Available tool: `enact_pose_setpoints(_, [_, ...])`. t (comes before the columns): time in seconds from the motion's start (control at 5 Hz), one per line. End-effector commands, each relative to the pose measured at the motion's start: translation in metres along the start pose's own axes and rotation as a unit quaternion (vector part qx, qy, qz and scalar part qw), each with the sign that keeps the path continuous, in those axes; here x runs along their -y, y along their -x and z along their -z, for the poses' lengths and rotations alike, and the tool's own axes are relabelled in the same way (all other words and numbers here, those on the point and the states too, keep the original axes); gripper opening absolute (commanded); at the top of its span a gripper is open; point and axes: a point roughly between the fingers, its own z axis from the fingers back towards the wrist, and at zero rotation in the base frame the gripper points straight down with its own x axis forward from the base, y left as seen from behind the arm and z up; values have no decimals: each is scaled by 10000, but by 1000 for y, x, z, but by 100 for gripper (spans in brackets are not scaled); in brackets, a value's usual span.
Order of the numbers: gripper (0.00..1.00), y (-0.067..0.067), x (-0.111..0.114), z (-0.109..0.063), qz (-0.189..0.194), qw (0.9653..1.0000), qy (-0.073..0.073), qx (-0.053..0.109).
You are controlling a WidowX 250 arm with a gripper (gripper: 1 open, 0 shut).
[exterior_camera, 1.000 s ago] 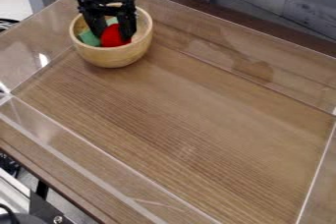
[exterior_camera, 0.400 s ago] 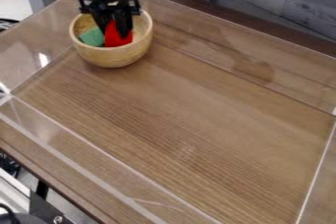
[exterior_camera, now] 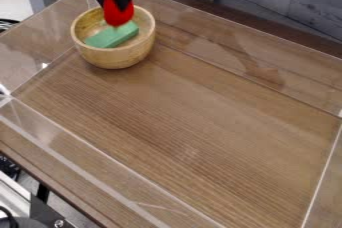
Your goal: Move the red fruit to the right
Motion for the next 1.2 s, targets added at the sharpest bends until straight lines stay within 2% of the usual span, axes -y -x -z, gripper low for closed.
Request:
enact_pose_setpoints(0.0, [0, -8, 14, -52, 163, 9985, 15, 523])
enact_pose_setpoints(0.2, [0, -3, 44, -67, 464, 9971, 194, 568])
enact_pose_setpoints(0.6, [0, -18, 65, -96, 359, 9966, 221, 705])
enact_pose_setpoints(0.8, [0, -26, 77, -111, 668, 9946, 367, 701])
enact_pose_setpoints(1.0, [0, -30, 90, -110, 983, 9912, 529, 715])
